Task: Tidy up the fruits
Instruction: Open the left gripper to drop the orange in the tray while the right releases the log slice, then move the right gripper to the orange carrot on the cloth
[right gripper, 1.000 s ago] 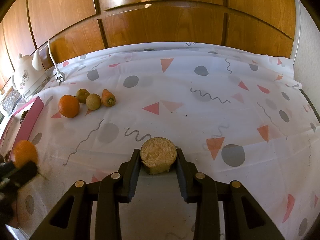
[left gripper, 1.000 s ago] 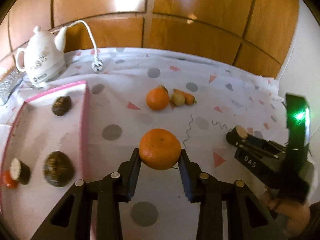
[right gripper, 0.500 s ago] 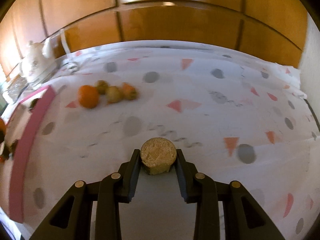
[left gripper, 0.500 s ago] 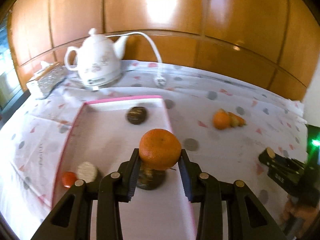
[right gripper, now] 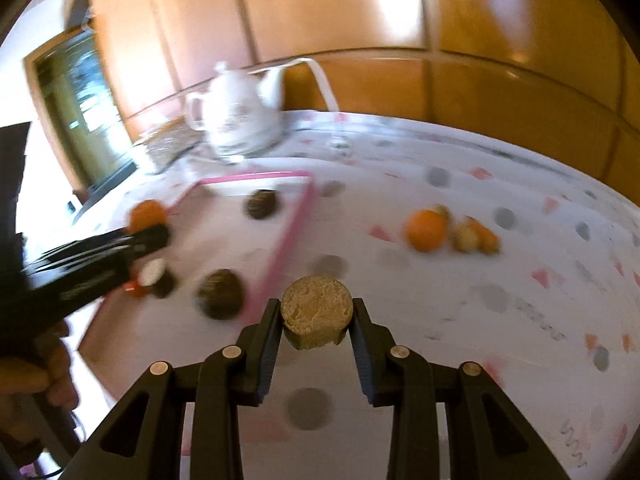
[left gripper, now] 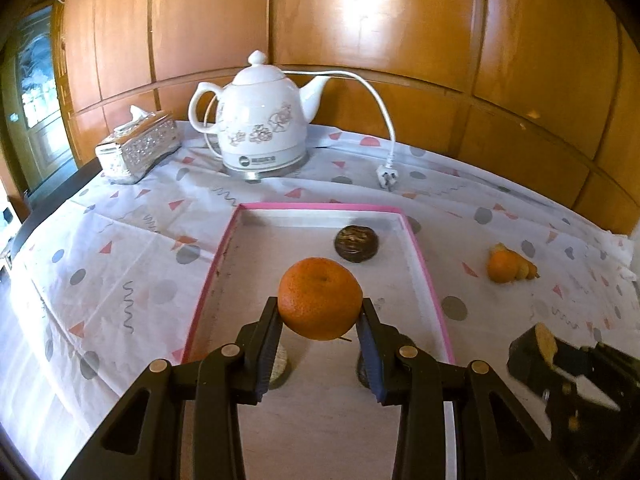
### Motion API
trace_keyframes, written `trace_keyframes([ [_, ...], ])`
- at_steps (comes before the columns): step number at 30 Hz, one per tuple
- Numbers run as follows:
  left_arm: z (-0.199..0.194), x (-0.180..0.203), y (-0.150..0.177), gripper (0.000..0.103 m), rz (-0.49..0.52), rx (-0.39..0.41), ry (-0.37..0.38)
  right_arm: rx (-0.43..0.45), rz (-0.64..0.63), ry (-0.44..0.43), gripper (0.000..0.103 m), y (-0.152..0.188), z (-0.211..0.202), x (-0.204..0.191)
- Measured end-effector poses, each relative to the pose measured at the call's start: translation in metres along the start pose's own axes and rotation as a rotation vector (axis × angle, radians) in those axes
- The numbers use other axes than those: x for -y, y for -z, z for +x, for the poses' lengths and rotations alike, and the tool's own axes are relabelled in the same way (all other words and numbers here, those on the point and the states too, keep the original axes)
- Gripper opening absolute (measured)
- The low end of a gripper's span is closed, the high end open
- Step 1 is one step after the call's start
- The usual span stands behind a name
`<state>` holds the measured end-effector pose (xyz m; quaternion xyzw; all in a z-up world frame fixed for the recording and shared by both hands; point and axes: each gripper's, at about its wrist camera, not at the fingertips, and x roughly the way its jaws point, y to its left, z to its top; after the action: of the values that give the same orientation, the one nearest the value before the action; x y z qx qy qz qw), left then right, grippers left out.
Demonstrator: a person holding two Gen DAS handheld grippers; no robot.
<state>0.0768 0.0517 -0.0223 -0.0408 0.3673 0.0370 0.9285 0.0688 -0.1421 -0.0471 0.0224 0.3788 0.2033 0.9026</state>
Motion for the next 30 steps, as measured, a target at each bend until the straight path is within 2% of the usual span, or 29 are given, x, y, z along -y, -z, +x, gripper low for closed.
trace_keyframes([
  [4, 0.003, -0.008, -0.001, 0.038, -0.019, -0.005, -0.008, -0.016, -0.032, -0.064, 0.034, -0.001, 0.006, -0.025],
  [11, 0.011, -0.019, -0.004, 0.039, -0.038, -0.02, -0.023, -0.052, -0.074, -0.116, 0.034, 0.006, 0.013, -0.053],
  [16, 0.018, -0.023, -0.01, 0.04, -0.045, -0.025, -0.029, -0.068, -0.091, -0.126, 0.034, 0.004, 0.021, -0.065],
  [20, 0.012, -0.024, -0.013, 0.048, -0.05, 0.006, -0.032, -0.091, -0.092, -0.13, 0.035, 0.001, 0.031, -0.07],
  [30, 0.004, -0.022, -0.003, 0.048, -0.066, -0.002, -0.012, -0.065, -0.045, -0.108, 0.036, 0.005, 0.024, -0.062],
])
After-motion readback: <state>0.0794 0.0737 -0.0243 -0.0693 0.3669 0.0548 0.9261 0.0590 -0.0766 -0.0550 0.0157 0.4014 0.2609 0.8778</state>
